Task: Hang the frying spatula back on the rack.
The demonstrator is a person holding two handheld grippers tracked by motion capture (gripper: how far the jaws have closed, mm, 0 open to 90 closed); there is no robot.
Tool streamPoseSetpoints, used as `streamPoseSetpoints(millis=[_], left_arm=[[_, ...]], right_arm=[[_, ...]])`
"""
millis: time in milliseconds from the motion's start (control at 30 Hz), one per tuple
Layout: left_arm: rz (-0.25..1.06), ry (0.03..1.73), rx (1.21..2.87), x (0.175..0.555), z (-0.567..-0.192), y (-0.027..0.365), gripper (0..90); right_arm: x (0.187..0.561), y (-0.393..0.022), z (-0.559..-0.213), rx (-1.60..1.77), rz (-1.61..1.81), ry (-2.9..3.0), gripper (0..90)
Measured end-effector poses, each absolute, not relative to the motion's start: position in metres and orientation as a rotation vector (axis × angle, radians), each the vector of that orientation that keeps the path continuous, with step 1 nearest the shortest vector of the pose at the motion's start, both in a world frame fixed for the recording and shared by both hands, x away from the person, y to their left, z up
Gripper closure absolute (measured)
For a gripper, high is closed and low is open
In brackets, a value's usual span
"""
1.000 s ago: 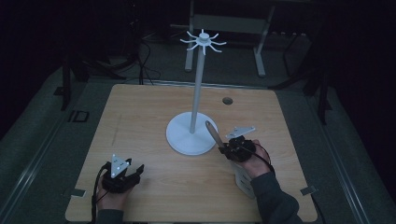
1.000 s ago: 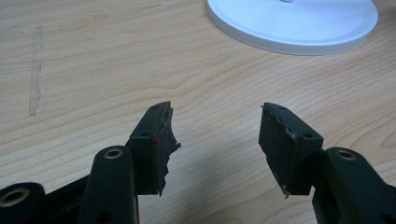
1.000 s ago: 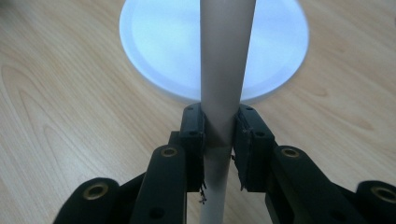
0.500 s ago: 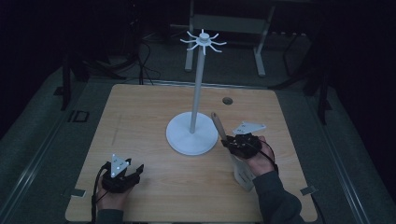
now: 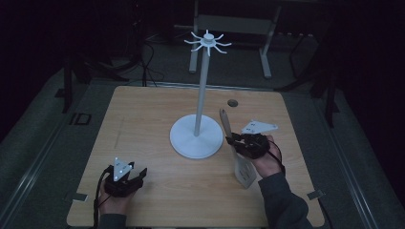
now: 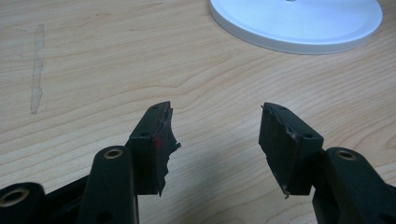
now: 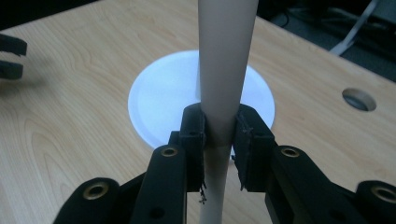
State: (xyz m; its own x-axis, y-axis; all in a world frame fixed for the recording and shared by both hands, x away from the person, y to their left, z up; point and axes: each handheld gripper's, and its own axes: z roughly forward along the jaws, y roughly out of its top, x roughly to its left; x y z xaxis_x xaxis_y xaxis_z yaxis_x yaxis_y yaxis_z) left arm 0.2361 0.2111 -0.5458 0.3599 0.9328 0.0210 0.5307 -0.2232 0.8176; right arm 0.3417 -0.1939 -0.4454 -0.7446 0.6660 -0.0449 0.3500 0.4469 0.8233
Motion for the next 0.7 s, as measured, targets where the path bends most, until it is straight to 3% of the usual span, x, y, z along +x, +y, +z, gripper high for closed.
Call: streamPoseSetpoints(millis=[700], left_arm=[[0.688,1.275,1.88,0.236,-0.545,0.211,44.6]], right_arm=[[0.343,-0.19,-0.427,0.816,1.368,2.219,74.7]])
